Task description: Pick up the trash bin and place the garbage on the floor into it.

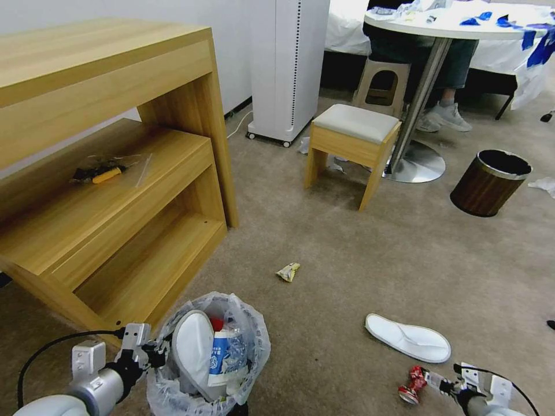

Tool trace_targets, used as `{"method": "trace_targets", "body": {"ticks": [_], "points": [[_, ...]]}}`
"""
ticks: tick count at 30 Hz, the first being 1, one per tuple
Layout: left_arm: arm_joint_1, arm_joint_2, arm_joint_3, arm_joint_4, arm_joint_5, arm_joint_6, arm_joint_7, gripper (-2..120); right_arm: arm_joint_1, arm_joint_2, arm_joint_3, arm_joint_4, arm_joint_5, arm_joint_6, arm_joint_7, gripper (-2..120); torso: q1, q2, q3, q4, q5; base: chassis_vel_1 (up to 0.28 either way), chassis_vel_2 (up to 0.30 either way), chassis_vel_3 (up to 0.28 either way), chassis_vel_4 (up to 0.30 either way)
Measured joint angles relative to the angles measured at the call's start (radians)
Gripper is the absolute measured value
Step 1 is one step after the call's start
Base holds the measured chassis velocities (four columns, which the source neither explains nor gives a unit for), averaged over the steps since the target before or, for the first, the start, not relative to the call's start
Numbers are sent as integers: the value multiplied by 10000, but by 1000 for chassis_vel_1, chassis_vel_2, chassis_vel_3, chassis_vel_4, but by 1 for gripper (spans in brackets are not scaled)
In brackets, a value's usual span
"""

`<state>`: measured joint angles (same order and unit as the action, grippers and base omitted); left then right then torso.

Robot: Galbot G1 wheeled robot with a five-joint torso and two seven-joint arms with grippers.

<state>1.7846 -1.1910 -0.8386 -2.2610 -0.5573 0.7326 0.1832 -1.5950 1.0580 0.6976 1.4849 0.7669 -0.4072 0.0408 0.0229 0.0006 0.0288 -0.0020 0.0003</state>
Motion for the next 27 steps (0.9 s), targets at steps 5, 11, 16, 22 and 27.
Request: {"method": "trace_targets", "body": {"ticks": [5,11,16,22,27], "points": [[9,-42,25,0,53,-16,86,0,-76,69,88,279,-163,79,-60,100,0,0,0,-1,-1,0,0,0,0],[57,-43,-4,-66,60,-22,131,0,179,30,46,261,-193,56,-62,100,0,0,0,4,0,0,0,0,0],[124,-58,-61,-108,59,-25,148,0,50,56,4,417,-356,57,-63,100,0,0,0,1,-2,0,0,0,0],[101,-89,-11,-77,62,-26,149,0,-241,508,-231,1052,-807,51,104,100,0,0,0,0,-2,0,0,0,0],[117,-96,-38,-107,55,-26,150,0,-125,734,-402,894,-928,13,140,100,0,0,0,1,0,0,0,0,0]]}}
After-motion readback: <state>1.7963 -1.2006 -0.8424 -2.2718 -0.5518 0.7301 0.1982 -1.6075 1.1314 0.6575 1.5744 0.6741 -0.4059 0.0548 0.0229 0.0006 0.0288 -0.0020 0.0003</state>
